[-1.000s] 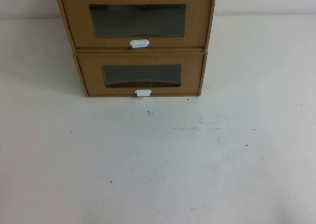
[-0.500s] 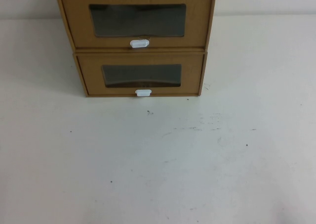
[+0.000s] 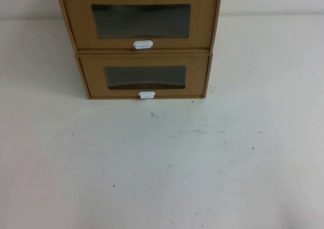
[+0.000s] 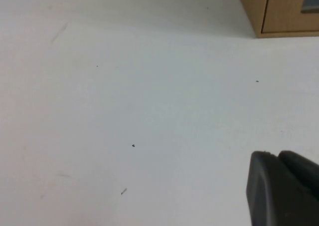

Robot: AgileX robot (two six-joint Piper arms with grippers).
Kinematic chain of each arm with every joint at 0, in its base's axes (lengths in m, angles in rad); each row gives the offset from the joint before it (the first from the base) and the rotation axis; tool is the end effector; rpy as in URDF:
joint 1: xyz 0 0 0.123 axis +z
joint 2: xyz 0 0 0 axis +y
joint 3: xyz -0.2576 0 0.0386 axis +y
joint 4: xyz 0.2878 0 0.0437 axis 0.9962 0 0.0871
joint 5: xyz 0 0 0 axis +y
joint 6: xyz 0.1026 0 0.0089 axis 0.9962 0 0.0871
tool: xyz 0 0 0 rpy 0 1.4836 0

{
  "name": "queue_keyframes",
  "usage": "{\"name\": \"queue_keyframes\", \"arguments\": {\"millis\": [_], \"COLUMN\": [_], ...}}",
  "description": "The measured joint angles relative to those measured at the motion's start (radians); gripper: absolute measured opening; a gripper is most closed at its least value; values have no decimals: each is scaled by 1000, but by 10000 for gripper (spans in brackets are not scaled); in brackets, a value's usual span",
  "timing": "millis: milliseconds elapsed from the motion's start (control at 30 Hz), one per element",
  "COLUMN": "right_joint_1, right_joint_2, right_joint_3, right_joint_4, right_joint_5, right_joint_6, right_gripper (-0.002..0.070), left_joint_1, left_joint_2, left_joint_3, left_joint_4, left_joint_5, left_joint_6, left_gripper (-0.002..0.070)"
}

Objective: Open the shoe box
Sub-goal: 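Pull the top drawer of the cardboard box fully open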

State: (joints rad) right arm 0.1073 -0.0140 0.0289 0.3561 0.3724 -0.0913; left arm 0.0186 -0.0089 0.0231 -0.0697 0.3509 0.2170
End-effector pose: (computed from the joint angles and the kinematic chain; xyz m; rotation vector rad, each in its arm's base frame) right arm 0.1264 0.0268 0.1692 0.0363 1.8622 0.3606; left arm 0.1295 -0.0001 0.1707 0.1395 1.8437 0.0966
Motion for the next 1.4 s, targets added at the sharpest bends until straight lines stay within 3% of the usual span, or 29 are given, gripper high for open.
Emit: {"name": "queue_keyframes", "arguments": {"millis": [300,400,500,600,733,967,1067,1233,1400], "right_joint_1": [0,0,0,0,0,0,0,0,0], "right_joint_2": [0,0,0,0,0,0,0,0,0], "right_joint_3": [0,0,0,0,0,0,0,0,0], "right_joint_4": [-13,16,169,474,802,791,777,748,744], "right_joint_5": [0,0,0,-2,-27,-47,-47,-47,-28], "right_joint_6": [0,0,0,0,0,-105,-124,-224,-249], "right_gripper": [-18,-18,-18,-18,-18,-18,-18,-18,-18], "left_joint_1": [-2,-2,-2,-2,-2,-2,-2,-2,-2], "left_joint_2": [0,0,0,0,0,0,0,73,374], "left_joint_3": [0,2,2,2,2,2,-2,-204,-564], "left_joint_4": [10,-94,-327,-539,-636,-663,-622,-476,-430], "left_joint_5": [-14,-79,-195,-298,-395,-440,-375,-90,77], "left_joint_6": [-4,-66,-217,-346,-380,-384,-365,-181,52], "left_gripper": [-4,-4,-4,-4,-4,-4,-4,-4,-4]}}
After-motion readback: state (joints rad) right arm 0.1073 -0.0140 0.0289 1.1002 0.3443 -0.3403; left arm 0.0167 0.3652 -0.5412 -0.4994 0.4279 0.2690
